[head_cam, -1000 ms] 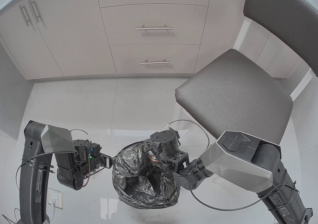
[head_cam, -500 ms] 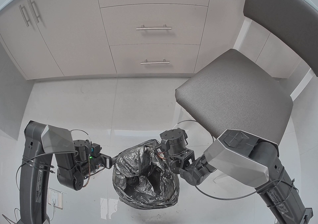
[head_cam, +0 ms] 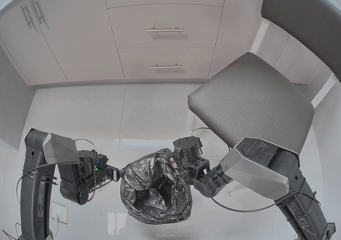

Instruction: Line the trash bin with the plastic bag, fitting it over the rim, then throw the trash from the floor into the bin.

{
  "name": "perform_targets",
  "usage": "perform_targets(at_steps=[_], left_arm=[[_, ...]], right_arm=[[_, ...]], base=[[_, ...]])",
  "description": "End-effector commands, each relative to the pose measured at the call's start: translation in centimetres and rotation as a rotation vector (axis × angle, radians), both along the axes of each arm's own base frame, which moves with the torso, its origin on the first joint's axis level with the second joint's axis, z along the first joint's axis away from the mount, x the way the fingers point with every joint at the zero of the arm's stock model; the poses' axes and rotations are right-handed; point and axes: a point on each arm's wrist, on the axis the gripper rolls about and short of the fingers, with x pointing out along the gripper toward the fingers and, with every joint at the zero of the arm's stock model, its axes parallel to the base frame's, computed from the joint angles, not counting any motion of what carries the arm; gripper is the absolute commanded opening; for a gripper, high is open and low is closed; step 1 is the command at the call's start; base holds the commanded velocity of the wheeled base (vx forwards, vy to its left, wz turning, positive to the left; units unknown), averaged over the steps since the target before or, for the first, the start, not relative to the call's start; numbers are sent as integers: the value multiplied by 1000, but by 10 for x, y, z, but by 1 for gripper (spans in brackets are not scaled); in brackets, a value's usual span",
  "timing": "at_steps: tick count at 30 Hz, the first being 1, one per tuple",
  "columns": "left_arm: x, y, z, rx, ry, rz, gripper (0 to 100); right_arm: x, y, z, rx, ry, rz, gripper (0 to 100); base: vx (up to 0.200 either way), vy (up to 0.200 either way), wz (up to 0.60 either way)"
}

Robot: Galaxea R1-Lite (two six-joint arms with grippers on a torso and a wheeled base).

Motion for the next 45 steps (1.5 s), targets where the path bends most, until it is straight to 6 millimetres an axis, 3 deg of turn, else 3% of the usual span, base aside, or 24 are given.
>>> perform_targets(at_steps=[1, 9, 13, 17, 22, 29, 45], left_arm=[[-10, 0, 20, -3, -20, -2, 100], [-26, 3, 49, -8, -39, -2, 100], [-31, 3, 59, -11, -52, -4, 100], [-46, -8, 66, -30, -24, -33, 100], [-56, -21, 61, -25, 12, -78, 100], [-48, -38, 38, 6, 31, -100, 100], [-45, -39, 15, 116, 31, -132, 100]], right_arm=[[-16, 11, 29, 53, -27, 31, 100], [-58, 34, 50, 84, -20, 121, 100], [-69, 36, 46, 83, 1, 130, 100], [-84, 22, 32, 82, 38, 122, 100], [-95, -1, 11, 65, 57, 107, 100], [-101, -26, -14, 51, 73, 78, 100], [-107, -31, -29, 59, 103, 68, 100]], base=[[0, 0, 0], [0, 0, 0], [0, 0, 0], [0, 0, 0], [0, 0, 0], [0, 0, 0], [0, 0, 0]])
